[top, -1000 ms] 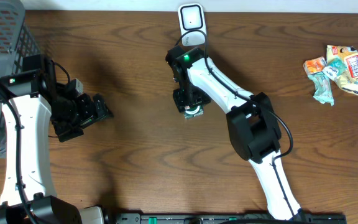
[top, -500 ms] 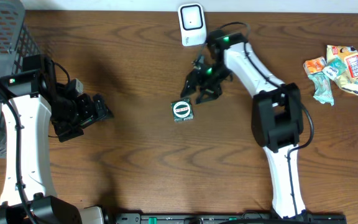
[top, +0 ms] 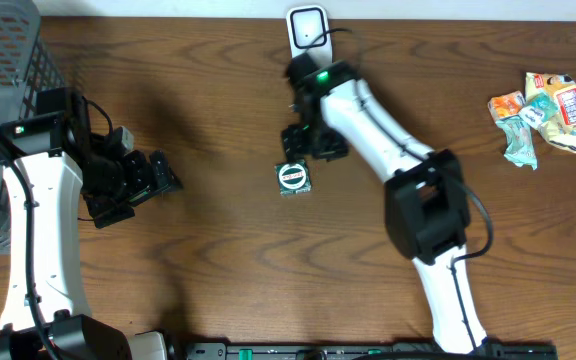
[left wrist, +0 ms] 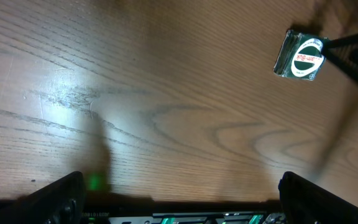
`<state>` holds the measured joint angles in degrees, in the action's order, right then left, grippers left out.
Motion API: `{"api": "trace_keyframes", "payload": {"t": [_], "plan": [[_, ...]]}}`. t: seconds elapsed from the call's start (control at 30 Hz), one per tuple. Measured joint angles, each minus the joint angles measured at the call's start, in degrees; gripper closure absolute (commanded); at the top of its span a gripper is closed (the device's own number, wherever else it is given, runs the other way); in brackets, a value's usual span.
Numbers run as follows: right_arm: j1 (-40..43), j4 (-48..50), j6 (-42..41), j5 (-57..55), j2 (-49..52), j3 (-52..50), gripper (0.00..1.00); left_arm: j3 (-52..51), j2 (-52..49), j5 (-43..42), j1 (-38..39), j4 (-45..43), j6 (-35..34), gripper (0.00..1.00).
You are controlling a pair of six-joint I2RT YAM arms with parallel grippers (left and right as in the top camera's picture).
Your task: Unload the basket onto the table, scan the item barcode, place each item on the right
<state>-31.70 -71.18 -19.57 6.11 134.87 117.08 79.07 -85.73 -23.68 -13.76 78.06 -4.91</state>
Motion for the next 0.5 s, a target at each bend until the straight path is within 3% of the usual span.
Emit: {"api": "trace_keyframes", "payload": {"t": [0.17,0.27,0.37,0.5], "plan": [[-6.23,2.34,-0.57,-6.49,0.00,-0.31,0.01,0.00,0.00,0.00,0.00,0.02,0.00,0.02],[-7.43,2.64,-1.01,-8.04,0.00,-0.52,0.18,0.00,0.00,0.00,0.00,0.02,0.00,0.02],[-7.13,4.52,-2.29,-9.05,0.00,-2.47,0.17,0.00,0.00,0.00,0.00,0.02,0.00,0.02],[-6.95,8.46,-3.08,-9.44,0.00,-7.08,0.36,0.00,0.00,0.00,0.00,0.04,0.00,0.02]]}}
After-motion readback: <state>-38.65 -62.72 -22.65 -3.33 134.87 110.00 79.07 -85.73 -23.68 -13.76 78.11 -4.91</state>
